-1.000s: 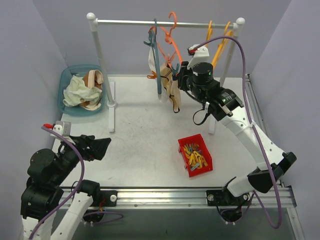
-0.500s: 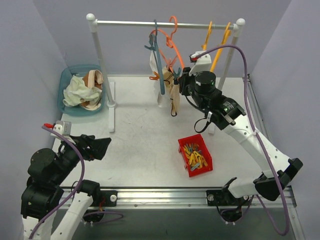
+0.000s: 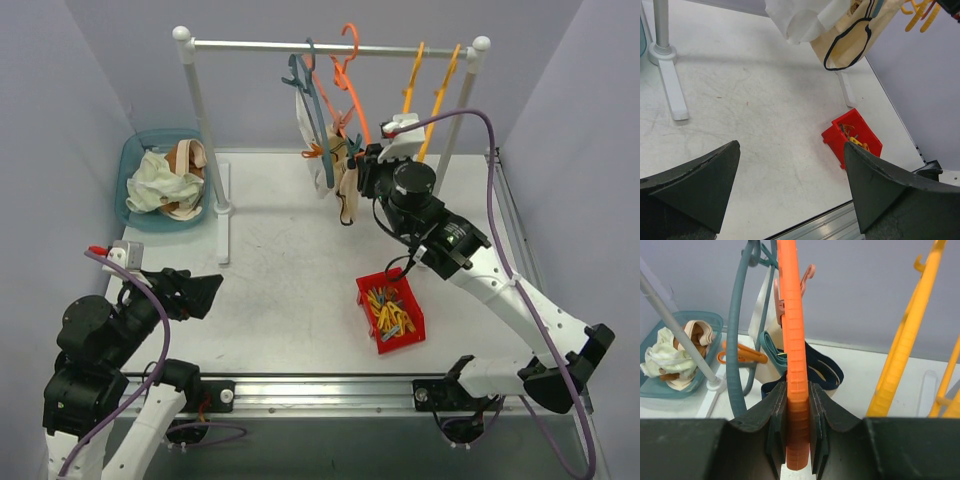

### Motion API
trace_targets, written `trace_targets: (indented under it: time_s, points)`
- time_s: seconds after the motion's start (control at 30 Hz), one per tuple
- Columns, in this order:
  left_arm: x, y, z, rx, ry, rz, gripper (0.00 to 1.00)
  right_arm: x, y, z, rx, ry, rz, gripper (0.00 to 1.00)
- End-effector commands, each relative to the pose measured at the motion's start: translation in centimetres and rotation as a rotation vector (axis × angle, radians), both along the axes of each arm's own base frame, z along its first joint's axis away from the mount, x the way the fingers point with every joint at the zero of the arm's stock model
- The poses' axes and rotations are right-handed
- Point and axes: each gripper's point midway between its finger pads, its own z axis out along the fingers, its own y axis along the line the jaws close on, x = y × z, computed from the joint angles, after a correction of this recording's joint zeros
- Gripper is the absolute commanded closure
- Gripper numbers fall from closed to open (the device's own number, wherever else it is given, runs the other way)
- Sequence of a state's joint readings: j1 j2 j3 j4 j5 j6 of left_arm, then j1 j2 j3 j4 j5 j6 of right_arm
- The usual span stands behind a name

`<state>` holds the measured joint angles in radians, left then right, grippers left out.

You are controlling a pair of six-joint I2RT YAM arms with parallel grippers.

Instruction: Remove the underwear clipped to the hanger

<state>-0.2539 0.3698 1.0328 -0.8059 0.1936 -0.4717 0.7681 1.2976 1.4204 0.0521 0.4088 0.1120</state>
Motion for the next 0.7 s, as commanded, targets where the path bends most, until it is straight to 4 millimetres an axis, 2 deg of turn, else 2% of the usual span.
trace_targets:
  time_s: [0.0, 0.03, 0.07, 0.1, 0.17, 0.2, 0.23, 0.3, 0.33, 0.4, 0.43, 0.53, 0.67]
  points:
    - [0.3, 0.0, 0.8, -0.013, -0.029, 0.008, 0.07, -2.1, -1.0, 2.1, 0.052, -0.083, -0.027, 1.00]
    - [0.3, 0.0, 0.9, -0.015, -0.029, 0.005, 0.07, -2.6, -1.3, 1.6, 0.055, -0.080, -0.046, 1.00]
    - [0.2, 0.0, 0.9, -0.014, -0.032, 0.005, 0.06, -3.6, -2.0, 2.0, 0.076, -0.092, -0.048, 1.00]
    - [0.3, 0.0, 0.9, -0.018, -0.030, 0.006, 0.07, -4.3, -1.5, -0.5, 0.049, -0.062, -0.034, 1.00]
    - [0.2, -0.1, 0.8, -0.020, -0.029, 0.001, 0.07, -6.0, -2.5, -1.2, 0.085, -0.061, -0.039, 1.00]
    - [0.2, -0.2, 0.9, -0.026, -0.030, -0.003, 0.07, -6.5, -2.3, -3.1, 0.067, -0.037, -0.030, 1.00]
    - [0.3, -0.3, 0.8, -0.028, -0.029, -0.006, 0.07, -7.4, -1.8, -4.0, 0.058, -0.023, -0.005, 1.00]
    - [0.3, -0.4, 0.8, -0.033, -0.029, -0.013, 0.07, -8.6, -2.7, -4.7, 0.064, -0.016, -0.031, 1.00]
    - [0.3, -0.4, 0.8, -0.033, -0.028, -0.013, 0.07, -9.5, -2.2, -6.3, 0.035, 0.007, -0.013, 1.00]
    - [0.4, -0.6, 0.8, -0.038, -0.027, -0.020, 0.07, -10.2, -3.0, -6.9, 0.031, 0.017, -0.040, 1.00]
    - [0.4, -0.7, 0.6, -0.041, -0.024, -0.023, 0.07, -10.7, -2.9, -8.1, 0.015, 0.044, -0.038, 1.00]
    - [0.4, -0.8, 0.6, -0.046, -0.022, -0.028, 0.06, -11.1, -4.0, -9.5, 0.002, 0.069, -0.092, 1.00]
    - [0.4, -0.9, 0.8, -0.050, -0.025, -0.034, 0.07, -11.1, -5.7, -10.3, -0.012, 0.095, -0.212, 1.00]
